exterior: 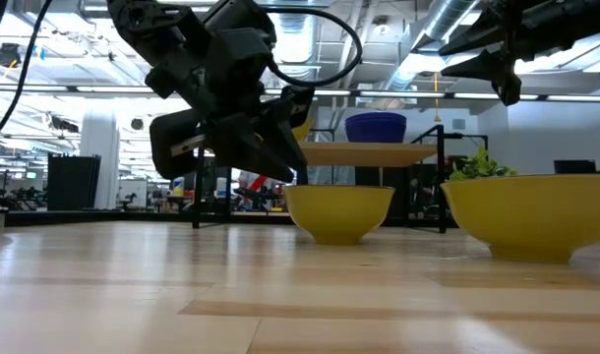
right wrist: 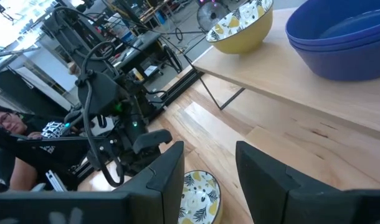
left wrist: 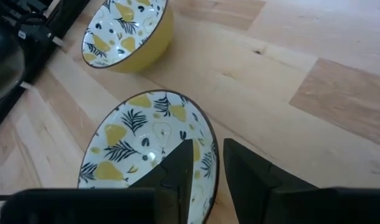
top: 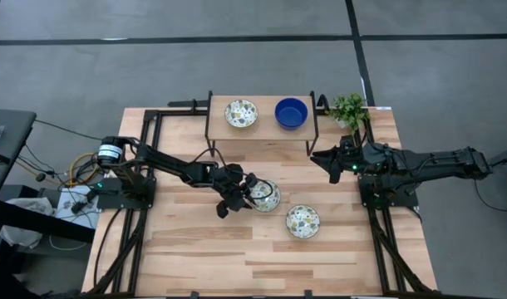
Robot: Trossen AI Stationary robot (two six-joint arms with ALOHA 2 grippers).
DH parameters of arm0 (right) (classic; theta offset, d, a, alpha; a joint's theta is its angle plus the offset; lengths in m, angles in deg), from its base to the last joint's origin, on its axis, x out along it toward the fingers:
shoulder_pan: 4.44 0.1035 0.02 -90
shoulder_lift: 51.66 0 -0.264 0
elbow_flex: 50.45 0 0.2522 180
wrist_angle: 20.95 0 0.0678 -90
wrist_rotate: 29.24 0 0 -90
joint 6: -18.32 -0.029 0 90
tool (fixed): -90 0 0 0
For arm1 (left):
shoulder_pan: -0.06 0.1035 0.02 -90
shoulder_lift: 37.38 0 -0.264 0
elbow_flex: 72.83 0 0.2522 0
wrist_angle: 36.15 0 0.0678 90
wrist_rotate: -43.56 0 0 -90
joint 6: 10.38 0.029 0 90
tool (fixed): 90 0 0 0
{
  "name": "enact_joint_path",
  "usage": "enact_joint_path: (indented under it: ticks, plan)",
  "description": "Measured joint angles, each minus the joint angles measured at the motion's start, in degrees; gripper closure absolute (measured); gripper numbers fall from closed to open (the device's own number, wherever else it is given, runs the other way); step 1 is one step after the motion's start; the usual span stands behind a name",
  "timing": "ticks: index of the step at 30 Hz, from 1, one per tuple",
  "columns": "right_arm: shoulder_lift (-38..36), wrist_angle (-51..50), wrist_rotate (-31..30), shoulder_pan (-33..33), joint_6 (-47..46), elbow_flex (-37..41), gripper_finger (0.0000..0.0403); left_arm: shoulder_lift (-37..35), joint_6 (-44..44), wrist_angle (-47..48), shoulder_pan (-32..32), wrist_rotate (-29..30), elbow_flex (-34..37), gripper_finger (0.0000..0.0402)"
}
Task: Pick & Place Mini bowls
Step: Stack the top white patterned bowl on top of the white patterned bowl on the shelf
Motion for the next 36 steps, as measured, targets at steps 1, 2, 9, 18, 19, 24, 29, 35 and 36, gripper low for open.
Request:
enact_joint_path:
  ticks: [1, 2, 9, 18, 19, 24, 29, 35, 36]
  plan:
    - [0.0, 0.0, 0.0, 0.0, 0.0, 0.0, 0.027, 0.0, 0.0, 0.0, 0.0, 0.2, 0.0, 0.0314]
    - [0.0, 0.0, 0.0, 0.0, 0.0, 0.0, 0.027, 0.0, 0.0, 0.0, 0.0, 0.2, 0.0, 0.0314]
    - [0.0, 0.0, 0.0, 0.0, 0.0, 0.0, 0.027, 0.5, -1.8, 0.4, 0.2, 2.2, 0.0, 0.0307]
    - [0.0, 0.0, 0.0, 0.0, 0.0, 0.0, 0.0269, 0.9, -4.7, 0.7, 0.1, 3.2, 0.0, 0.0289]
    - [0.0, 0.0, 0.0, 0.0, 0.0, 0.0, 0.027, 0.9, -4.7, 0.7, 0.1, 3.1, 0.0, 0.0288]
    - [0.0, 0.0, 0.0, 0.0, 0.0, 0.0, 0.0269, 0.9, -4.8, 0.8, 0.1, 3.1, 0.0, 0.0285]
    - [0.0, 0.1, 0.0, 0.0, 0.0, 0.0, 0.0269, 2.1, -4.8, 1.0, -0.1, 3.1, 0.0, 0.0286]
    - [0.0, 0.2, 0.0, 0.0, 0.0, 0.0, 0.0269, 4.9, -4.5, 0.8, -0.5, 6.1, -1.7, 0.0286]
    - [0.0, 0.2, 0.0, 0.0, 0.0, 0.0, 0.0268, 5.2, -4.5, 0.8, -0.5, 6.2, -1.8, 0.0286]
